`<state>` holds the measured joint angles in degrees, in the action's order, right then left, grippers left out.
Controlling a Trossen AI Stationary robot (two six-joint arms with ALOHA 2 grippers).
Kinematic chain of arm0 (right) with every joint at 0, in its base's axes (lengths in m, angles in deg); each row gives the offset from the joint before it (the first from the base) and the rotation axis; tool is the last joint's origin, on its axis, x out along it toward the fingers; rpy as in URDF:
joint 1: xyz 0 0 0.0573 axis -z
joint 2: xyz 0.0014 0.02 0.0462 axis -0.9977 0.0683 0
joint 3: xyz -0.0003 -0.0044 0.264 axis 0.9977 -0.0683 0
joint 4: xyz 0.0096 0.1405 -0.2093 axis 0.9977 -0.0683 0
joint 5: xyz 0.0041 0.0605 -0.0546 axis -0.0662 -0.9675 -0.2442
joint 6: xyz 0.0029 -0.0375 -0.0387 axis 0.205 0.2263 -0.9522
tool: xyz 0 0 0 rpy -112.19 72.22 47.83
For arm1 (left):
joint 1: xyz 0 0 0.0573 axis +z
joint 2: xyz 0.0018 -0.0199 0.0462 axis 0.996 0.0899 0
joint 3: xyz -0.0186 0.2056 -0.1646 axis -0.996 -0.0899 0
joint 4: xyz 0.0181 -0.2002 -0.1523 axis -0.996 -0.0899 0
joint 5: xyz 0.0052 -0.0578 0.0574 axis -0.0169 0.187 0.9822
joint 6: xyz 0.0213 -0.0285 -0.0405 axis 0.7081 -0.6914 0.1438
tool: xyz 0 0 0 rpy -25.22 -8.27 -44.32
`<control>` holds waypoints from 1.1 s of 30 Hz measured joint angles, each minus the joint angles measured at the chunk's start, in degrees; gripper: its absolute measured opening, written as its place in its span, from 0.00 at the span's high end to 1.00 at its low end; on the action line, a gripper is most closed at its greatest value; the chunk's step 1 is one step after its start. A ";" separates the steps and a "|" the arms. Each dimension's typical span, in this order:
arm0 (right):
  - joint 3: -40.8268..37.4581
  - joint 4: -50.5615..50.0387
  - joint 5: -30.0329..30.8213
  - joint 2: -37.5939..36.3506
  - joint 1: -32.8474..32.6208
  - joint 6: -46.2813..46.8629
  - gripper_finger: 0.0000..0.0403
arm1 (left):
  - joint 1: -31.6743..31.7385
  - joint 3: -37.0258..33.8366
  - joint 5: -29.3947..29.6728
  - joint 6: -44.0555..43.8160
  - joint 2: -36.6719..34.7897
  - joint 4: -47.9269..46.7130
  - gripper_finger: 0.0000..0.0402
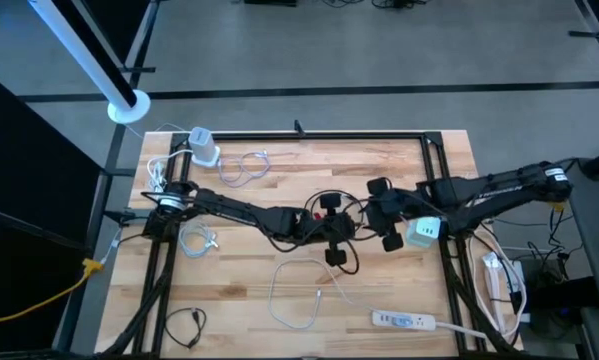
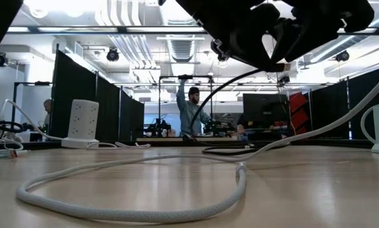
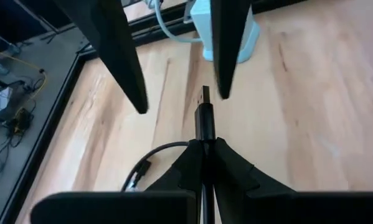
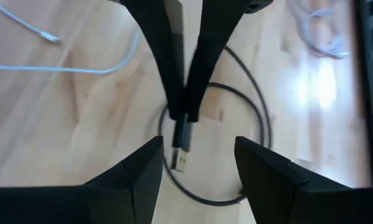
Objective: Insert USB
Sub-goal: Insert the top black charger cable into the green outlet extension
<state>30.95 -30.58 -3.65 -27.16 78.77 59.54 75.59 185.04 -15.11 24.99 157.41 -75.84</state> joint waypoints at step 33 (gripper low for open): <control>0.02 11.52 -40.15 1.88 11.11 40.12 0.61 | -13.63 -0.12 32.67 42.70 -0.89 3.93 0.97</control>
<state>30.97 -19.06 -43.79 -25.28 89.88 99.66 61.95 184.92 17.56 67.70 156.52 -71.92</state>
